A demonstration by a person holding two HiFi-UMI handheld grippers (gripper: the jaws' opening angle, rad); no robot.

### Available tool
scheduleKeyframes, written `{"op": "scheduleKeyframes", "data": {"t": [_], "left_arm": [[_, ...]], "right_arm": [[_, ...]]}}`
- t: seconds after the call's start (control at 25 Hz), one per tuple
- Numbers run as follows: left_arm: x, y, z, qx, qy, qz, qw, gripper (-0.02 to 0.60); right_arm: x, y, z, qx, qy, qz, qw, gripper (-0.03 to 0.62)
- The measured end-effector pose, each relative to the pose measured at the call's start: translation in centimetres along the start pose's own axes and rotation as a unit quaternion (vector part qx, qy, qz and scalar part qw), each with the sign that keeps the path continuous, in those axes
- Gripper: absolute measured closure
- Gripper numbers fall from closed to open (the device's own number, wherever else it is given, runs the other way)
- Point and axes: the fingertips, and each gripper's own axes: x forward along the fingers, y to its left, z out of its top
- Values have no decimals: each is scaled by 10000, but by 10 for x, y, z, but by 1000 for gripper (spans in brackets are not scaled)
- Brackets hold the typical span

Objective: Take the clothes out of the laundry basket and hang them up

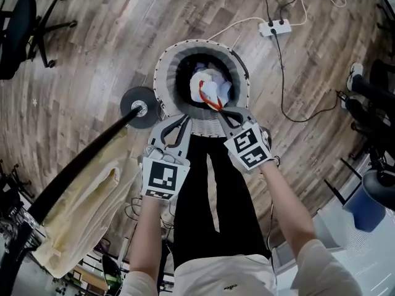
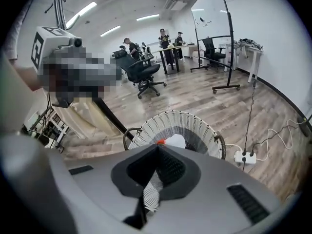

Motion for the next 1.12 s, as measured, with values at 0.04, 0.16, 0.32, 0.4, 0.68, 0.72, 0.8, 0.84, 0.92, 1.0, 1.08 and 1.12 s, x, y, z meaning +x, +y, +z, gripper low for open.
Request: {"op": "scheduleKeyframes", "data": {"t": [0.04,0.16,0.32,0.4,0.68,0.72,0.8,0.84,0.92,1.0,1.08,1.12], "left_arm": [[-1,-3,1,24,32,-3,10000,554],[-6,-14,6,152,132,-3,9998,554],[-11,-25,18,214,126,-23,9997,554],[-12,-27,20,202,125,-11,9997,554],[-23,-46,30,204,163,-118,9996,552],[-27,-50,34,213,158,-141,9996,552],[-33,-55,41,238,142,-155,9995,552],[-36,-58,44,251,123,-149,9995,552],[-42,-62,52,265,81,-148,9995,552],[-49,-67,58,289,54,-164,9994,552],[-55,-71,63,318,34,-169,9993,552],[-58,-73,64,329,26,-169,9993,552]], "right_arm": [[-8,2,4,-63,-23,-1,10000,591],[-32,6,16,-234,-94,25,9997,591],[-60,11,31,-405,-167,139,9989,591],[-74,14,40,-431,-234,184,9986,591],[-129,30,75,-580,-580,244,9963,591],[-137,34,80,-573,-648,259,9959,591],[-151,40,91,-560,-788,288,9949,591],[-158,43,97,-582,-850,291,9943,591],[-171,49,109,-656,-970,288,9927,591],[-183,56,120,-717,-1082,297,9911,591],[-195,63,129,-780,-1163,311,9897,591],[-199,66,132,-809,-1197,324,9890,591]]}}
